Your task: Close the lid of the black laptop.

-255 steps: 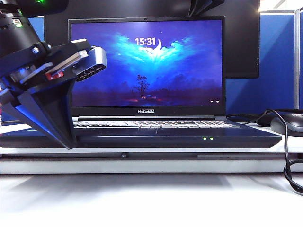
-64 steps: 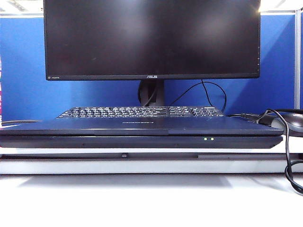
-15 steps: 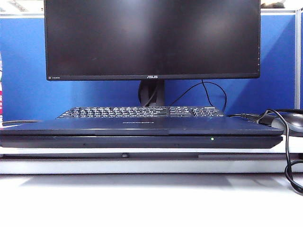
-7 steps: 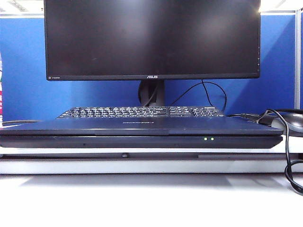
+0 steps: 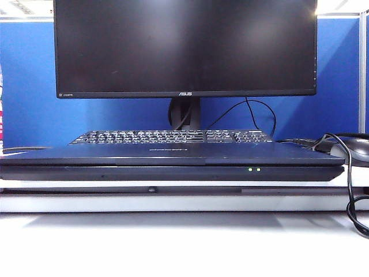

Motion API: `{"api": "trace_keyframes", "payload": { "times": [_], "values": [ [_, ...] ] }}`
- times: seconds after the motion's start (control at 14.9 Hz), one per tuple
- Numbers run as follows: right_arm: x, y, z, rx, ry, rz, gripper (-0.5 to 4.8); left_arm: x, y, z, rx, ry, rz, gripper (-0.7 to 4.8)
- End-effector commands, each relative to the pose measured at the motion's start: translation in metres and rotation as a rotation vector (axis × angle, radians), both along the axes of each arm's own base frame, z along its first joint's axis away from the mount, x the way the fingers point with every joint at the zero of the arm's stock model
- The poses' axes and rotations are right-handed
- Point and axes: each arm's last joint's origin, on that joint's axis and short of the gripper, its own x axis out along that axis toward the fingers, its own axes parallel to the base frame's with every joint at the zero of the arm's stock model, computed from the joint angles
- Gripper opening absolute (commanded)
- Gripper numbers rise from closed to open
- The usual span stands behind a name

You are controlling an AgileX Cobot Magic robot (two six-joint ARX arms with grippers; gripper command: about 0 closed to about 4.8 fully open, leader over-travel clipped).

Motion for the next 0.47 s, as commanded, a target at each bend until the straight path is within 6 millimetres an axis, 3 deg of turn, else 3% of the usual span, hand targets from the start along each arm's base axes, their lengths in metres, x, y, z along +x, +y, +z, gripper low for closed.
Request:
{"api": "trace_keyframes", "payload": {
  "times": [0.07,0.47],
  "values": [
    [0.0004,0.0006,-0.0006,-0.001,-0.012,0.018,-0.05,-0.0002,0.0000,0.0011,0.004,-0.013,0.001,-0.05],
    [0.0003,0.0007,-0.0011,-0.001,-0.007,0.024,-0.05,-0.0002,0.0000,0.0011,0.004,-0.013,0.001,-0.05]
  ]
}}
